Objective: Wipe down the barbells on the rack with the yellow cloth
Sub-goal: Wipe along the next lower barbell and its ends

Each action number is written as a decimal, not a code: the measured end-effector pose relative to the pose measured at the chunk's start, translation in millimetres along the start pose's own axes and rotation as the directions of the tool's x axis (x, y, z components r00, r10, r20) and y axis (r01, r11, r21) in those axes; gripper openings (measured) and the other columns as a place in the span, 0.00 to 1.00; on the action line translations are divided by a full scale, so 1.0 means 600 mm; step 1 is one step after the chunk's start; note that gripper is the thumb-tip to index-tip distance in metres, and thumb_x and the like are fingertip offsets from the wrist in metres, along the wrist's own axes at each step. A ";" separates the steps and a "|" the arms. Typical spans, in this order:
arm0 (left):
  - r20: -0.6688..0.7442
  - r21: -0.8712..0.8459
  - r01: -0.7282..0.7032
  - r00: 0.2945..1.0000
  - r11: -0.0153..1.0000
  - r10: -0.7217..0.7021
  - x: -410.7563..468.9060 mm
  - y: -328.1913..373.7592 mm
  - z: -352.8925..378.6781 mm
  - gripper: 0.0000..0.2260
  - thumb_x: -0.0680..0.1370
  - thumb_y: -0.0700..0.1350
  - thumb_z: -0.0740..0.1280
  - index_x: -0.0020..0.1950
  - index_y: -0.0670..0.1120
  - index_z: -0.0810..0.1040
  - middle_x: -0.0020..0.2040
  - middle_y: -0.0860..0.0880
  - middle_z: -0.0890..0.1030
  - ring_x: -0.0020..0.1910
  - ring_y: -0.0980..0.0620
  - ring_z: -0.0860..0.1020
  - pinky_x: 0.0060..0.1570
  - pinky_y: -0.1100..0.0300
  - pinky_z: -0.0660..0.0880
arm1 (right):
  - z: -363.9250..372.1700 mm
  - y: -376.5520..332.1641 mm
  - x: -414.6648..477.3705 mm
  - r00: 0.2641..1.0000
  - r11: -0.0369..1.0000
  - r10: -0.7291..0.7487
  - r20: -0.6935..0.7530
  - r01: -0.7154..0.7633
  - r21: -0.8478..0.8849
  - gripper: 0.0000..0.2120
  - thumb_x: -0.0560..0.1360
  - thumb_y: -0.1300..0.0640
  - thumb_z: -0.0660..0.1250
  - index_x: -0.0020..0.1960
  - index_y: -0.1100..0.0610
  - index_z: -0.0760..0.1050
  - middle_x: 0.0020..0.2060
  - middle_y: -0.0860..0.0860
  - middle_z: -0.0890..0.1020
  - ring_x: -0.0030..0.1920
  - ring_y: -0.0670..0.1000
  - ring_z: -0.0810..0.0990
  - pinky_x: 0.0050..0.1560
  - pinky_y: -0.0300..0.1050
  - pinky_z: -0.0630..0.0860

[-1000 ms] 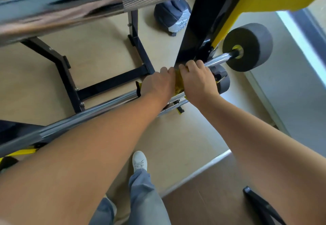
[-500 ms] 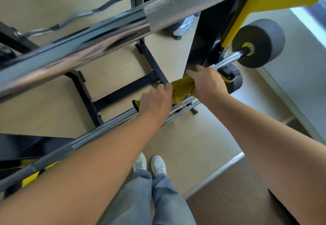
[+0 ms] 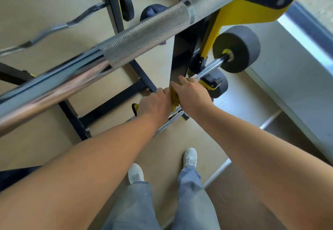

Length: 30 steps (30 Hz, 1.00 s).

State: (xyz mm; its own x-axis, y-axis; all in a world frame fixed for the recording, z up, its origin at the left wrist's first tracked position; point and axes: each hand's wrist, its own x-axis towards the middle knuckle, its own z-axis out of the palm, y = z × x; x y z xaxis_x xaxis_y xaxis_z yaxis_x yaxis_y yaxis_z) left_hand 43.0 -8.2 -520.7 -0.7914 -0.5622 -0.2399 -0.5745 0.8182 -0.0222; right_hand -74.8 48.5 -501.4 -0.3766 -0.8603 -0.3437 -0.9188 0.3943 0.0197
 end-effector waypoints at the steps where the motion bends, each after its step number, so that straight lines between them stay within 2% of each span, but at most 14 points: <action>1: 0.001 -0.004 -0.007 1.000 1.000 0.007 0.003 0.000 -0.001 0.17 0.81 0.50 0.65 0.64 0.43 0.65 0.52 0.45 0.75 0.44 0.48 0.80 0.34 0.57 0.70 | -0.003 0.003 0.002 1.000 1.000 -0.027 0.008 0.027 -0.010 0.33 0.74 0.55 0.74 0.75 0.49 0.65 0.68 0.55 0.73 0.65 0.60 0.73 0.56 0.54 0.80; 4: -0.015 -0.028 0.040 0.999 0.999 -0.040 -0.008 0.003 -0.003 0.16 0.81 0.50 0.63 0.64 0.44 0.64 0.52 0.45 0.76 0.44 0.48 0.79 0.34 0.55 0.70 | -0.021 0.021 0.005 0.986 0.983 -0.167 0.003 0.167 -0.074 0.23 0.78 0.54 0.70 0.71 0.53 0.69 0.58 0.54 0.79 0.56 0.58 0.79 0.50 0.53 0.82; 6: -0.034 0.037 0.082 0.996 0.996 -0.081 -0.035 0.011 0.003 0.26 0.78 0.51 0.66 0.70 0.43 0.59 0.54 0.44 0.73 0.47 0.47 0.75 0.38 0.53 0.71 | -0.039 0.041 0.007 0.978 0.963 -0.209 -0.017 0.203 -0.178 0.17 0.80 0.58 0.64 0.68 0.57 0.70 0.54 0.54 0.80 0.50 0.58 0.80 0.45 0.51 0.80; 8: -0.026 0.167 0.093 0.996 0.982 -0.090 -0.069 0.028 0.018 0.40 0.75 0.51 0.68 0.78 0.41 0.48 0.62 0.38 0.67 0.53 0.42 0.70 0.47 0.49 0.70 | -0.054 0.064 0.008 0.977 0.936 -0.212 -0.016 0.199 -0.289 0.15 0.80 0.62 0.61 0.67 0.60 0.69 0.53 0.55 0.80 0.48 0.58 0.81 0.39 0.49 0.74; 11: -0.011 0.240 0.130 0.991 0.962 -0.131 -0.073 0.051 0.037 0.47 0.75 0.51 0.69 0.79 0.41 0.38 0.63 0.36 0.64 0.54 0.39 0.68 0.49 0.46 0.68 | -0.059 0.079 0.010 0.971 0.902 -0.236 0.039 0.233 -0.364 0.16 0.79 0.64 0.61 0.67 0.62 0.70 0.53 0.56 0.80 0.49 0.59 0.81 0.39 0.49 0.69; 13: -0.028 0.181 0.217 0.976 0.959 -0.215 -0.046 0.058 0.032 0.43 0.77 0.54 0.67 0.79 0.44 0.42 0.56 0.38 0.68 0.49 0.41 0.71 0.45 0.47 0.69 | -0.055 0.079 0.020 0.965 0.915 -0.245 0.091 0.261 -0.307 0.17 0.79 0.66 0.60 0.68 0.64 0.70 0.55 0.58 0.80 0.51 0.61 0.81 0.41 0.51 0.71; 15: -0.017 0.103 0.244 0.970 0.964 -0.244 -0.019 0.048 0.025 0.32 0.80 0.57 0.63 0.77 0.47 0.53 0.51 0.43 0.73 0.45 0.44 0.75 0.40 0.51 0.73 | -0.049 0.079 0.034 0.964 0.949 -0.227 0.136 0.250 -0.193 0.17 0.80 0.66 0.58 0.69 0.65 0.69 0.57 0.60 0.80 0.54 0.61 0.81 0.45 0.51 0.73; 18: 0.058 -0.075 0.108 0.993 0.991 -0.104 0.013 0.001 0.020 0.19 0.82 0.61 0.56 0.63 0.48 0.65 0.45 0.47 0.78 0.38 0.45 0.79 0.32 0.52 0.73 | -0.038 0.081 0.043 0.951 0.942 -0.265 0.157 0.291 -0.169 0.15 0.80 0.65 0.61 0.67 0.65 0.71 0.57 0.60 0.79 0.54 0.59 0.81 0.51 0.51 0.78; 20: 0.227 -0.348 0.096 0.974 0.933 -0.015 0.035 -0.026 0.015 0.19 0.82 0.64 0.52 0.57 0.50 0.69 0.46 0.48 0.80 0.41 0.47 0.78 0.40 0.51 0.75 | -0.033 0.085 0.043 0.939 0.923 -0.312 0.145 0.336 -0.189 0.17 0.79 0.65 0.64 0.67 0.66 0.70 0.57 0.60 0.79 0.54 0.59 0.81 0.51 0.50 0.80; 21: 0.359 -0.494 0.165 0.933 0.854 0.028 0.047 -0.034 0.011 0.20 0.81 0.65 0.50 0.57 0.51 0.71 0.49 0.48 0.80 0.44 0.49 0.79 0.47 0.50 0.76 | -0.032 0.088 0.043 0.937 0.921 -0.320 0.140 0.342 -0.185 0.18 0.79 0.65 0.65 0.68 0.66 0.70 0.58 0.60 0.78 0.54 0.58 0.81 0.51 0.50 0.80; 24: 0.512 -0.644 0.359 0.859 0.675 0.031 0.073 -0.044 -0.004 0.31 0.79 0.68 0.44 0.60 0.50 0.78 0.53 0.47 0.80 0.50 0.48 0.78 0.59 0.50 0.73 | -0.030 0.086 0.042 0.942 0.926 -0.312 0.122 0.330 -0.181 0.16 0.80 0.64 0.63 0.67 0.65 0.71 0.58 0.60 0.78 0.55 0.58 0.80 0.51 0.49 0.80; 26: 0.389 -0.615 0.318 0.918 0.722 -0.074 0.061 -0.036 -0.003 0.30 0.81 0.65 0.43 0.52 0.48 0.79 0.47 0.46 0.81 0.44 0.49 0.79 0.52 0.51 0.75 | -0.030 0.079 0.042 0.946 0.929 -0.297 0.127 0.317 -0.190 0.15 0.80 0.65 0.62 0.66 0.65 0.71 0.57 0.60 0.78 0.55 0.58 0.80 0.51 0.49 0.79; 28: 0.108 -0.519 0.257 0.966 0.815 -0.236 0.026 -0.017 0.008 0.24 0.83 0.62 0.47 0.50 0.50 0.77 0.42 0.48 0.80 0.39 0.48 0.79 0.40 0.52 0.76 | -0.036 0.075 0.041 0.949 0.931 -0.286 0.134 0.309 -0.196 0.14 0.80 0.66 0.62 0.65 0.65 0.72 0.55 0.60 0.79 0.54 0.59 0.80 0.50 0.49 0.79; 30: -0.166 -0.462 0.229 0.927 0.857 -0.337 -0.009 0.000 0.016 0.15 0.82 0.58 0.55 0.56 0.51 0.76 0.45 0.50 0.77 0.39 0.49 0.77 0.34 0.55 0.74 | -0.041 0.077 0.043 0.947 0.927 -0.291 0.138 0.315 -0.205 0.13 0.80 0.66 0.63 0.64 0.65 0.73 0.53 0.59 0.79 0.52 0.59 0.81 0.49 0.49 0.79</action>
State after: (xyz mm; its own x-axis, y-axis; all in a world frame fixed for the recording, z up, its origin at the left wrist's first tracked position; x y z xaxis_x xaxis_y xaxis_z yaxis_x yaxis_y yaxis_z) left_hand 49.5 -4.3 -528.9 -0.5747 -0.8166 -0.0541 -0.7699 0.5171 0.3740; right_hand -130.1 36.4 -486.4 -0.0729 -0.8845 -0.4608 -0.9943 0.0287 0.1022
